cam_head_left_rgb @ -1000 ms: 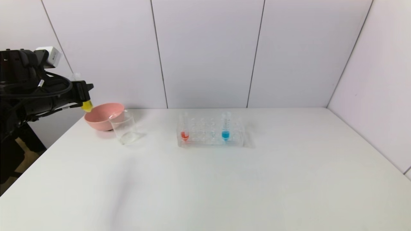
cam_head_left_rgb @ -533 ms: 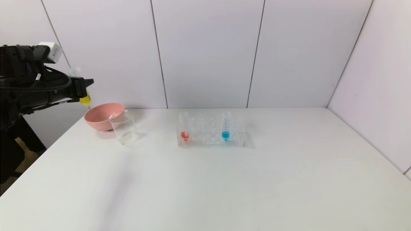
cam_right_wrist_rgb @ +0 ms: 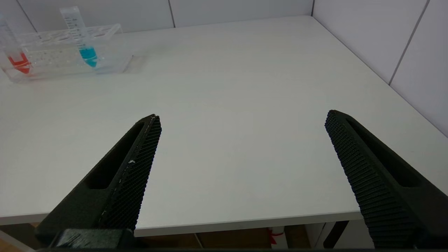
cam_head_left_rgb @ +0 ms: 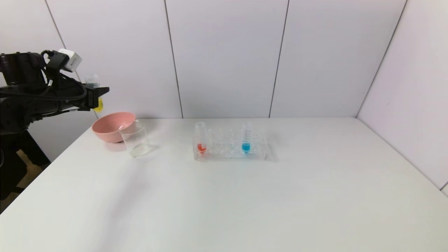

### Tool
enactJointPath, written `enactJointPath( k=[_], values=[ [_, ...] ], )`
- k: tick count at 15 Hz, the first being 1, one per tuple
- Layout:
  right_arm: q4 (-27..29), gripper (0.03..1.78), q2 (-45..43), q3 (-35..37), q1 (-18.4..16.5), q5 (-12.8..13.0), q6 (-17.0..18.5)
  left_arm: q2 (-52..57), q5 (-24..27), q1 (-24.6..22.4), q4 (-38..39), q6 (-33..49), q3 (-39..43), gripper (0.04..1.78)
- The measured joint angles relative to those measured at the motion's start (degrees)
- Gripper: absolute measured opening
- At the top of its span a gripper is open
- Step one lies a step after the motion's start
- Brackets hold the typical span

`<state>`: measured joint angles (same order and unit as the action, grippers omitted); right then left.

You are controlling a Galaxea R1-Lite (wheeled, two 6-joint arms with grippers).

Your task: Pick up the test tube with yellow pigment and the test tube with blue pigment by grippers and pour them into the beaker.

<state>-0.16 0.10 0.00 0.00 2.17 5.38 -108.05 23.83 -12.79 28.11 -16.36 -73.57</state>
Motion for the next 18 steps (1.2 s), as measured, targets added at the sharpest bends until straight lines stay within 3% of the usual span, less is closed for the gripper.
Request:
enactJointPath(
  k=[3, 9, 12, 16, 18],
  values=[
    [0.02, 1.71, 0.00, 0.00, 0.00, 0.02, 0.05, -2.40, 4.14, -1.40, -5.60, -9.16, -5.89, 0.52],
    [0.00, 1.71, 0.00, 0.00, 0.00, 0.02, 0.00, -5.46, 11.86, -4.35, -25.59, -33.61, -18.63, 0.52],
    [0.00, 1.71, 0.00, 0.00, 0.00, 0.02, 0.02, -6.34, 14.26, -4.90, -39.94, -44.28, -24.59, 0.52],
    [0.00, 1.71, 0.00, 0.00, 0.00, 0.02, 0.02, -8.68, 14.20, -5.36, -62.50, -59.10, -37.07, 0.52],
    [0.00, 1.71, 0.00, 0.00, 0.00, 0.00, 0.02, -10.34, 13.70, -5.53, -70.23, -65.39, -39.80, 0.52]
  ],
)
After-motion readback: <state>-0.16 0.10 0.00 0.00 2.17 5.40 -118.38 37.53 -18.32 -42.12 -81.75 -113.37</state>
